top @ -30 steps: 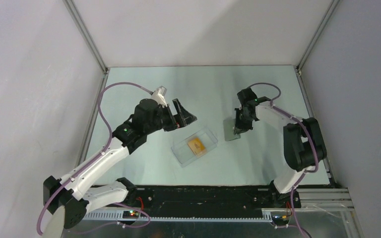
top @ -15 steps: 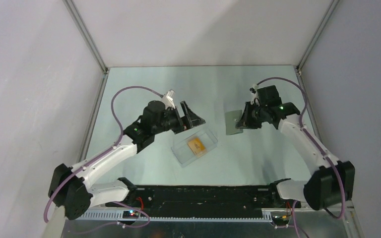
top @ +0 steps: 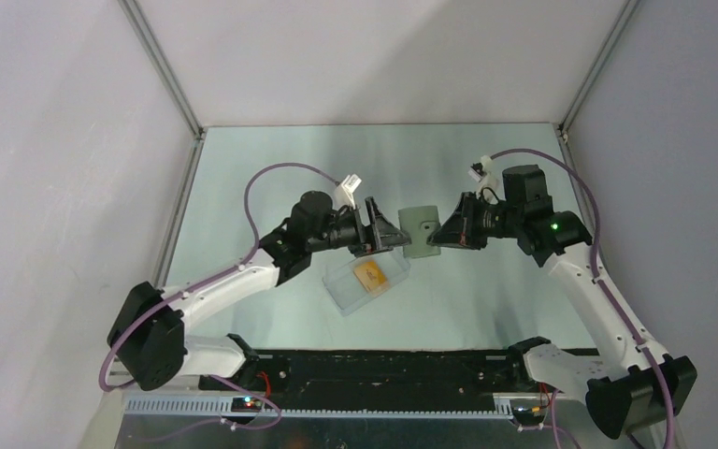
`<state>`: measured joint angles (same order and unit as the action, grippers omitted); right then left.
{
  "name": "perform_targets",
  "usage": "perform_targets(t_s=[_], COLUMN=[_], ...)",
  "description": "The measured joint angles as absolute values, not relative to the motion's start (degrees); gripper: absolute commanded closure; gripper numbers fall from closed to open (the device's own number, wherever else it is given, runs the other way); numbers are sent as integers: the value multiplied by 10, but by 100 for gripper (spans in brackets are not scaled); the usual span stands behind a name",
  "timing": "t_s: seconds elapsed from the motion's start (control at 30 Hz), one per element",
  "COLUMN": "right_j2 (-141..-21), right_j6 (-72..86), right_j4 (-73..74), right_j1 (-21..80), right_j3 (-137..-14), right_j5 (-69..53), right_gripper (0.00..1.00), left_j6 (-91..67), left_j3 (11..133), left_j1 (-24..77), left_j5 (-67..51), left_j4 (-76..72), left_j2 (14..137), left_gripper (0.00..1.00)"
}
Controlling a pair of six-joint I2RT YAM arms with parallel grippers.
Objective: Put the credit cards into the card holder
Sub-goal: Open the card holder at the center of the board.
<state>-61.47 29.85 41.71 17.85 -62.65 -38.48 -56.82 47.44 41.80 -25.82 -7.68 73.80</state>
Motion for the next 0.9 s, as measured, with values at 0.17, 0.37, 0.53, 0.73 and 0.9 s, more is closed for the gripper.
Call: perform_targets(t_s=[0.17, 0.37, 0.53, 0.73, 0.9], right_j2=[-615, -615, -615, -607, -593], right_j6=[327, 350, 354, 346, 329], right_j4=[400, 382, 380, 396, 422], right_j1=[183, 187, 190, 194, 202], right_j3=[-626, -626, -626, -625, -625], right_j5=[-420, -438, -431, -392, -328], right_gripper=[100, 100, 80, 15, 7], left_j6=[-581, -606, -632, -636, -629], left_j3=[474, 474, 473, 449, 422], left_j1=[432, 438, 439, 439, 440], left_j5=[-283, -302, -312, -302, -265], left_j4=[-129, -188, -236, -256, -222], left_j2=[748, 763, 766, 763, 737], left_gripper=[31, 58, 99, 100, 100])
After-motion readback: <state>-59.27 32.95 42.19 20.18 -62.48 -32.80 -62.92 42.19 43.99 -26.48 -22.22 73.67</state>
